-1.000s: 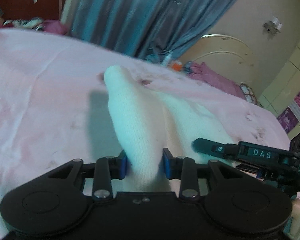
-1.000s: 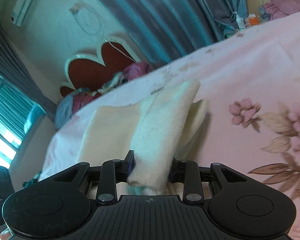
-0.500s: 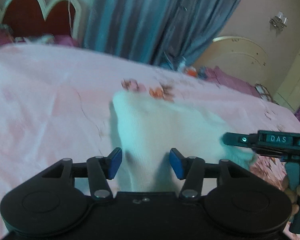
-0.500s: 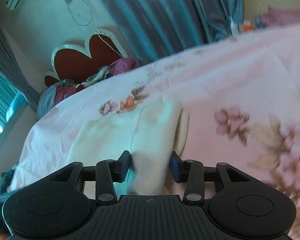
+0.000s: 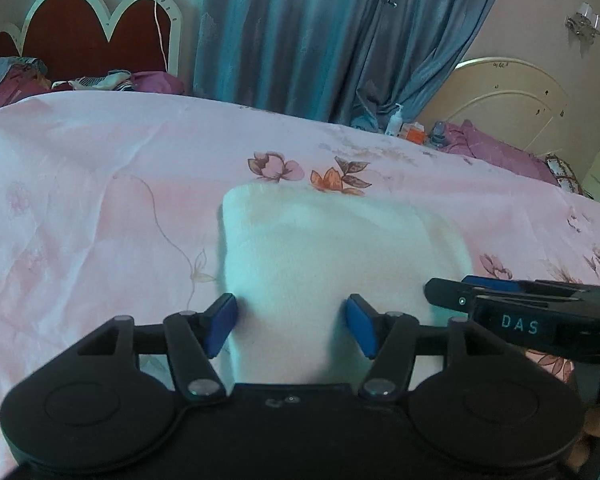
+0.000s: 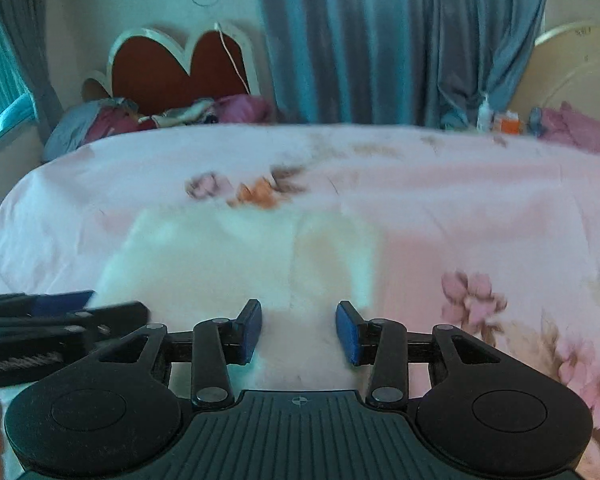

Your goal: Fold small clothes

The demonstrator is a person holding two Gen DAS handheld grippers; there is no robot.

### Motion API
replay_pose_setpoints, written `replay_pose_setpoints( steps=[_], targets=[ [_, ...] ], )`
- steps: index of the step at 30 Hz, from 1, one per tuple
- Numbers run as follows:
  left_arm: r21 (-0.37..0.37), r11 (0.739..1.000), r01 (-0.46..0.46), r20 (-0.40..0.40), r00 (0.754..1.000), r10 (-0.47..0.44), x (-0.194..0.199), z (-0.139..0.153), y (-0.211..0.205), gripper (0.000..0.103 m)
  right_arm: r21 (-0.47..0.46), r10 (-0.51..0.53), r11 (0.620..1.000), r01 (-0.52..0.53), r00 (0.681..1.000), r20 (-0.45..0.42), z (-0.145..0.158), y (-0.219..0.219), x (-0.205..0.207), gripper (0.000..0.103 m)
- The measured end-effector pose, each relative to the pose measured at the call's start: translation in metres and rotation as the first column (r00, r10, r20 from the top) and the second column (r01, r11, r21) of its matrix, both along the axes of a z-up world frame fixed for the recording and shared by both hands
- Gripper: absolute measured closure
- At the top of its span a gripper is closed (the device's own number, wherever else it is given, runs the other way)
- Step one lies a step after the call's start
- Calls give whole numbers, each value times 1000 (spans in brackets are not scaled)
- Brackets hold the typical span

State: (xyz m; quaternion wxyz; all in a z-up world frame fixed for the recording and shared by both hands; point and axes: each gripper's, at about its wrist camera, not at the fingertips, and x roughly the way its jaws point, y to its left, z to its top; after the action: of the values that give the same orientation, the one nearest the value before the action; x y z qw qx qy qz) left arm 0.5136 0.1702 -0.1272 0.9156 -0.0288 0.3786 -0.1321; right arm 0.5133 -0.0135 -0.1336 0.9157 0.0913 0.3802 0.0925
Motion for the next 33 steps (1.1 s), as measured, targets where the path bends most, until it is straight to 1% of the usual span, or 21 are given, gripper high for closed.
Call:
replay_pose_setpoints(
  steps=[3,5,6,8,10,13,17,19,20,22,25,27,29,30,32,33],
  targets=[
    [26,1000,5,2,1000,-5,-1,3,-3,42,-18,16,1000,-16,1000,2,-3,1,0,62],
    [32,999,5,-4,1000,-5,-5,6,-2,43,10,9,1000,-9,1000,-20,2,-5,0,62],
    [29,1000,7,-4,1000,-7,-7,9,-1,45,26,-1,1000,1,1000,-21,6,-8,-2,62],
    [23,1000,11,12,1000,-12,-18,17,2,45,49,-6,999,6,1000,12,23,-12,-18,62],
    [20,1000,20,22,1000,-21,-31,22,5,45,45,14,999,-15,999,38,34,-12,-36,62],
    [25,999,44,5,999,-44,-50,19,6,45,35,29,999,-30,999,43,39,-10,-64,62],
    [69,996,63,-19,998,-62,-67,7,-2,45,-7,26,1000,-26,999,25,33,-8,-93,62],
    [63,996,59,-53,997,-56,-70,-2,-2,45,-37,21,999,-21,1000,-10,22,-5,-99,62],
    [55,997,54,-61,997,-50,-70,-5,-1,45,-58,12,998,-14,999,-42,13,-5,-100,62],
    [59,997,50,-62,997,-47,-72,-7,-1,43,-36,-6,999,3,997,-72,3,-9,-102,62],
    [69,996,65,-74,995,-60,-76,-3,-2,43,-2,-38,999,38,996,-82,8,-11,-108,62],
    [60,996,64,-86,995,-59,-81,-2,-1,43,17,-35,999,37,996,-76,10,-11,-118,62],
    [63,995,71,-88,994,-65,-88,-4,0,41,-5,-21,1000,20,995,-100,1,-8,-127,62],
    [71,995,75,-83,994,-69,-90,-6,-1,40,2,-24,1000,24,995,-92,-1,-10,-131,62],
    [78,994,77,-72,995,-71,-92,-7,-2,39,36,-37,999,41,992,-119,0,-15,-130,62],
    [76,994,76,-74,995,-70,-92,-7,-2,39,37,-35,999,40,991,-127,0,-14,-131,62]
  ],
)
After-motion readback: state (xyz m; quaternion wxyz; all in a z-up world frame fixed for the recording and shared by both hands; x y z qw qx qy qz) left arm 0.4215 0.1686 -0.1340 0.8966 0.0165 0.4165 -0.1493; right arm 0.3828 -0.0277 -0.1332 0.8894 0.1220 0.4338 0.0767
